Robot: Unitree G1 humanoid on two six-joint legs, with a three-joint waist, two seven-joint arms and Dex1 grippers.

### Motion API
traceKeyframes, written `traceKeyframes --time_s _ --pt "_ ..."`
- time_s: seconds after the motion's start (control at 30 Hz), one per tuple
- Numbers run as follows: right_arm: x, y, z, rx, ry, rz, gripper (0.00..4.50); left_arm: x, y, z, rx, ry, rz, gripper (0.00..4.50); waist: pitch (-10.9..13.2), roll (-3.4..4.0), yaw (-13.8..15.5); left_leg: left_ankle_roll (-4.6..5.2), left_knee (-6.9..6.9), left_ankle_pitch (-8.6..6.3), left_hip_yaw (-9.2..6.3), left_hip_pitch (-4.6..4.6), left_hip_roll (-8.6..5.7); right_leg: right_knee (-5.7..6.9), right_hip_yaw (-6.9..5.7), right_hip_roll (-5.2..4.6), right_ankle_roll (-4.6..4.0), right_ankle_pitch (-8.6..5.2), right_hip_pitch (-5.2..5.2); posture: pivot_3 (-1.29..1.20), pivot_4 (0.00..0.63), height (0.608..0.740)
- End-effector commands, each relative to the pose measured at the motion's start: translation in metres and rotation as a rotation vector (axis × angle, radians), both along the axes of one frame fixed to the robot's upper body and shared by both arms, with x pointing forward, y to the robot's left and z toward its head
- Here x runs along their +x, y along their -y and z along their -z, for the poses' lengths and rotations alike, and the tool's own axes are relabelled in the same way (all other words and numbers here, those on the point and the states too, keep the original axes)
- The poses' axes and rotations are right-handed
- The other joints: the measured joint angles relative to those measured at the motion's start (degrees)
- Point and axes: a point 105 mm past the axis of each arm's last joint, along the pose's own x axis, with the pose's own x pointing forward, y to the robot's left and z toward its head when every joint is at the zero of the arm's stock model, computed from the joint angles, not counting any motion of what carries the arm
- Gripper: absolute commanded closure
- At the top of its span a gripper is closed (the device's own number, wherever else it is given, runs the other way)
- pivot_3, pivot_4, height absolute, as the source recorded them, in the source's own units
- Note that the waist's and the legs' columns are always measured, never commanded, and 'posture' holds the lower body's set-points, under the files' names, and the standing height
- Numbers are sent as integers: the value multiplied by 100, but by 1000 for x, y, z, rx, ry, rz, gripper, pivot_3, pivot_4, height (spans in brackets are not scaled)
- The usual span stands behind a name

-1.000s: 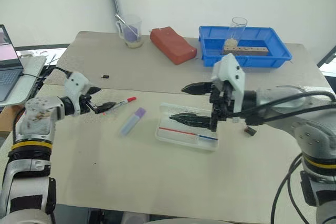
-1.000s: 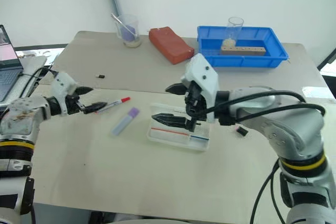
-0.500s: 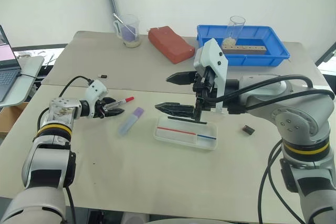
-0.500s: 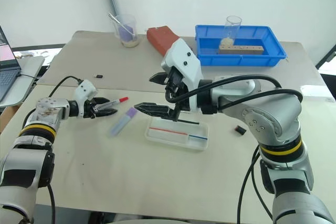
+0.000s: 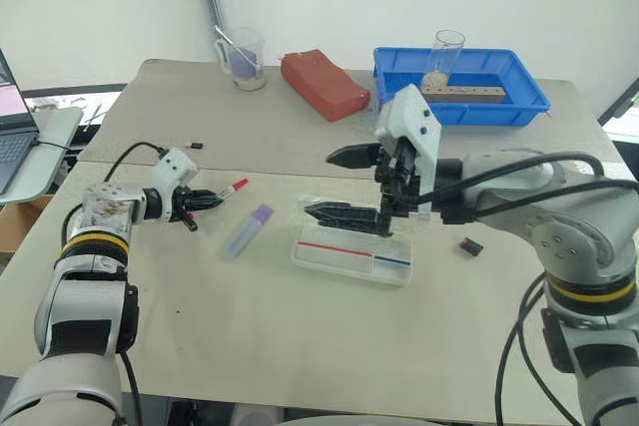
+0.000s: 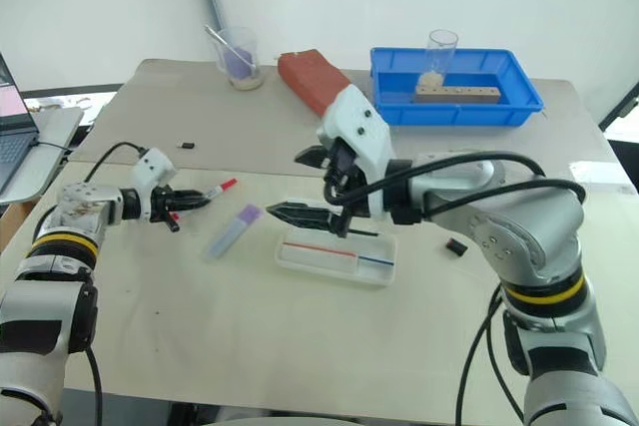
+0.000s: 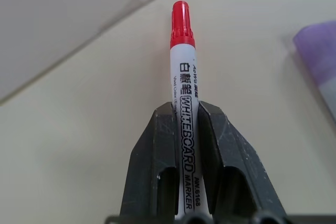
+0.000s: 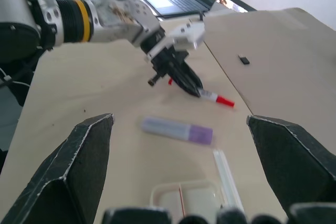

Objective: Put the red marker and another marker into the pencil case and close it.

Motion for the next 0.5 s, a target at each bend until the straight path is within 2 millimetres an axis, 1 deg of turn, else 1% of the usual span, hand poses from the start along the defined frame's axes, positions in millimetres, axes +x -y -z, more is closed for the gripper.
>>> traceKeyframes --time_s 0.03,0.1,0.2,0.23,0.3,0.33,0.4,0.47,0.5 --pt "-13 16 -12 19 66 5 0 -14 15 -42 -10 101 113 4379 -1 1 -15 0 0 0 0 2 1 0 0 -1 0 0 3 0 150 740" --pt "-18 27 -7 10 41 29 0 -31 26 -52 -3 102 173 4379 -2 4 -35 0 -3 0 1 9 3 -1 1 -2 -1 -1 10 0 150 740" --pt "-29 40 2 -25 -2 49 0 -59 42 -57 35 64 269 4379 -2 4 -51 0 -6 0 0 20 5 0 3 -1 -7 -4 17 0 150 740" --pt "-34 45 5 -32 -23 56 0 -71 48 -57 53 38 317 4379 -2 4 -56 0 -7 0 0 21 6 -1 3 0 -8 -4 16 0 150 740" --pt "-47 52 11 -53 -77 55 0 -96 57 -50 112 -48 435 4379 -1 3 -66 0 -11 0 0 26 6 -3 7 0 -12 -7 19 0 150 740" --pt "-52 54 14 -62 -101 52 0 -103 61 -48 135 -71 477 4379 -1 4 -64 0 -13 0 0 29 6 -6 8 -1 -12 -7 21 0 150 740" --pt "-59 57 20 -82 -136 51 0 -108 74 -44 170 -54 553 4379 -2 7 -31 -1 -15 0 2 38 3 -13 8 -6 -14 -9 29 0 150 740" --pt "-64 57 30 -98 -162 64 0 -100 95 -41 181 14 602 4379 -2 7 -12 -1 -14 -1 2 54 0 -22 3 -14 -13 -10 28 0 150 740" --pt "-65 56 34 -105 -169 72 0 -97 101 -40 182 33 612 4379 -3 7 12 -1 -13 -1 2 57 -3 -21 3 -18 -12 -10 29 0 150 740"
